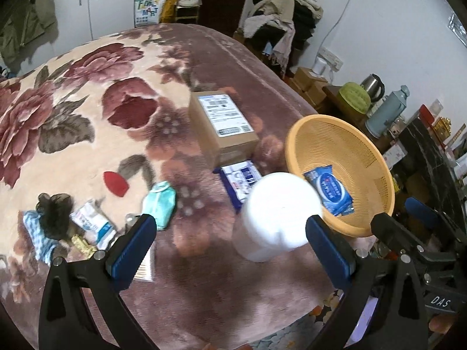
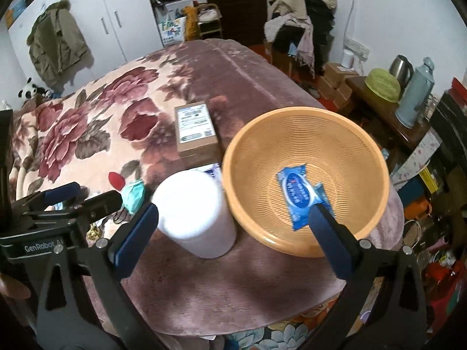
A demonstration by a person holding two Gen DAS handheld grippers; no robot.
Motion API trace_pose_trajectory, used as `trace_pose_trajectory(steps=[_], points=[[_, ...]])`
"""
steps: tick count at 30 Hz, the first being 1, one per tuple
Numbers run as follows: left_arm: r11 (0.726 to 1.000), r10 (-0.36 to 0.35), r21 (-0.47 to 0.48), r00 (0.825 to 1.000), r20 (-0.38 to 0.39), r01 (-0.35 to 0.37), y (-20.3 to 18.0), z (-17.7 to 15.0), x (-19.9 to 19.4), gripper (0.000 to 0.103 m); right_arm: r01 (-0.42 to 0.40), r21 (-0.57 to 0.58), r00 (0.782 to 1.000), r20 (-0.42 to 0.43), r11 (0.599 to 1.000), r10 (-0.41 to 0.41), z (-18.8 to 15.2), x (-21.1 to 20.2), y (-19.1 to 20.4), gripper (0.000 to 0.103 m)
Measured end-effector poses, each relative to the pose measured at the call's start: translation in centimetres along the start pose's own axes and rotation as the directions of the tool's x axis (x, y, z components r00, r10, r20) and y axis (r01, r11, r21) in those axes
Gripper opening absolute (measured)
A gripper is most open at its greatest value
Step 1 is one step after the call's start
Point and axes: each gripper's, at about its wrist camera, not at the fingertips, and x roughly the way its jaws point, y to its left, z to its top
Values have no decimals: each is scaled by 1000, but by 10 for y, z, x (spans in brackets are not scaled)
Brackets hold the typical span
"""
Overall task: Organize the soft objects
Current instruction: 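Move both grippers back over the remaining items on the blanket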
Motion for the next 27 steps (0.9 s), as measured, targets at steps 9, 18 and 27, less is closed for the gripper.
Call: trace_pose_trajectory(steps=[9,18,27], points=[[998,36,-53,999,12,-35,48,-13,-9,102,-22,-79,1000,-16,997,21,-3,4,43,103],[993,60,-101,998,11,-58,87,-29,-11,102,-45,-140,998,-39,989,40,-12,11,81,103],[988,94,-126,996,1,-93,120,-45,-9,102,-76,-191,996,-67,979,64,-22,21,118,103]])
